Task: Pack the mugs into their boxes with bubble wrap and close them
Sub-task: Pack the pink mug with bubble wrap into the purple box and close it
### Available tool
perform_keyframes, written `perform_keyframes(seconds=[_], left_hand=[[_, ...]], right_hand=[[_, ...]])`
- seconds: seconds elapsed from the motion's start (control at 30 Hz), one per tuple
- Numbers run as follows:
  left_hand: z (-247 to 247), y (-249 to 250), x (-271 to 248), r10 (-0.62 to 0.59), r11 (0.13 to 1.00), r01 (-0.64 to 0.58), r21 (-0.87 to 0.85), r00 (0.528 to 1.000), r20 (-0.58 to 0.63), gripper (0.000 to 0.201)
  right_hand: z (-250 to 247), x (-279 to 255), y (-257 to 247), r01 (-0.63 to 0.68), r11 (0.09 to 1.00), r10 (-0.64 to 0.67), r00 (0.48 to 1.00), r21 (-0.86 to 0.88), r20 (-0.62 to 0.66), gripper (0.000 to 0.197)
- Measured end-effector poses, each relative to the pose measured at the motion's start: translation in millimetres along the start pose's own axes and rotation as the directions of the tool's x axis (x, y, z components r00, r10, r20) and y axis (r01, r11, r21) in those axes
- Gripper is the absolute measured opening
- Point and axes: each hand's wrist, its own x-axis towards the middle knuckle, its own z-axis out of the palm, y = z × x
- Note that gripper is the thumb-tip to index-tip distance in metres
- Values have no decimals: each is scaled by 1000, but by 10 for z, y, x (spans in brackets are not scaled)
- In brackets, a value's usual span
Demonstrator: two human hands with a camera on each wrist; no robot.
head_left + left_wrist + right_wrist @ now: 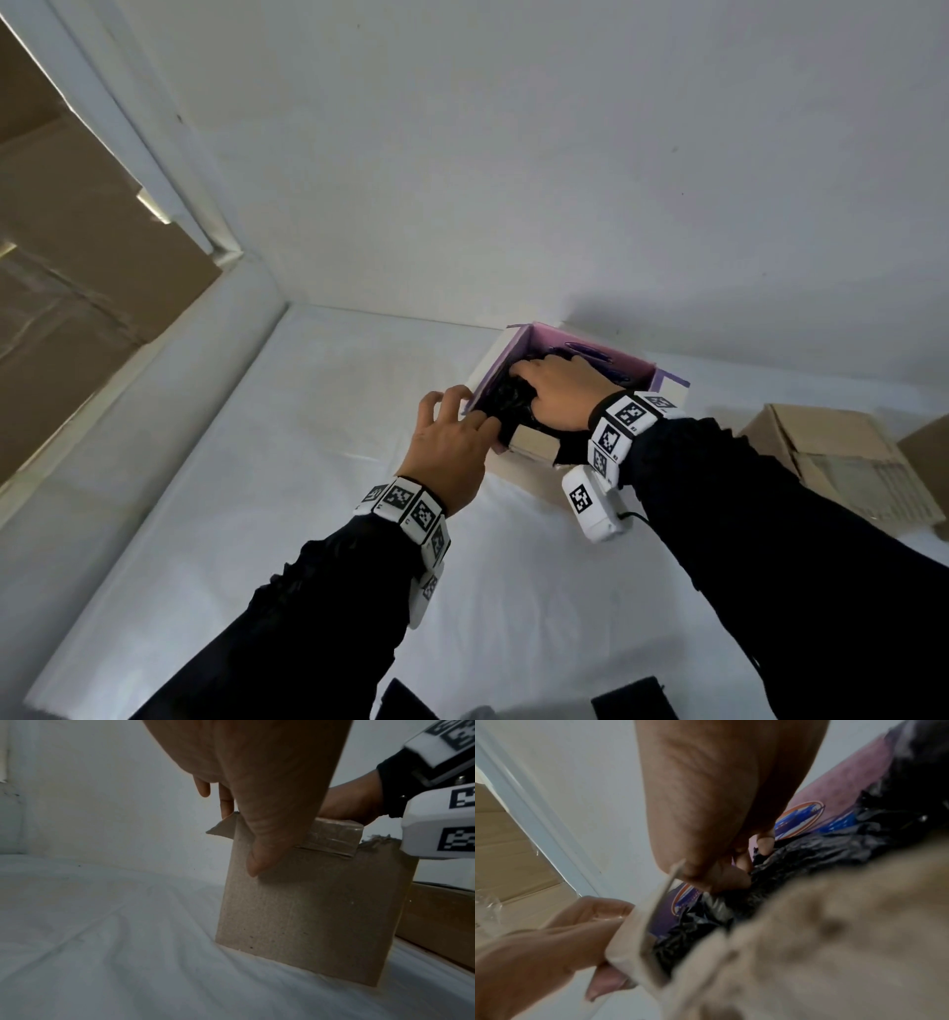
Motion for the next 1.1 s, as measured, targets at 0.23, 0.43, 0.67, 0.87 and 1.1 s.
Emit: perform_keyframes(seconds=[0.23,0.43,0.67,0.87,1.1], left_hand=[[-21,17,-42,-21,999,19,-38,998,-63,13],[-77,57,-70,1,999,-4,-43,997,-73,15],[-160,30,-21,162,978,-185,-98,965,-204,22],[-64,80,14,310,950,-312,-4,946,-98,18],[-46,250,-76,243,969,-243,-32,970,-30,28]], right_hand=[[81,29,-35,7,984,5,998,-176,65,47],[113,-67,-90,49,968,-33,997,-246,71,49],[-158,-461,-67,43,986,-38,999,159,-33,24],[5,-1028,-209,-31,986,21,998,166,64,20],[312,-1301,-205,-49,996,59,991,75,-124,12]])
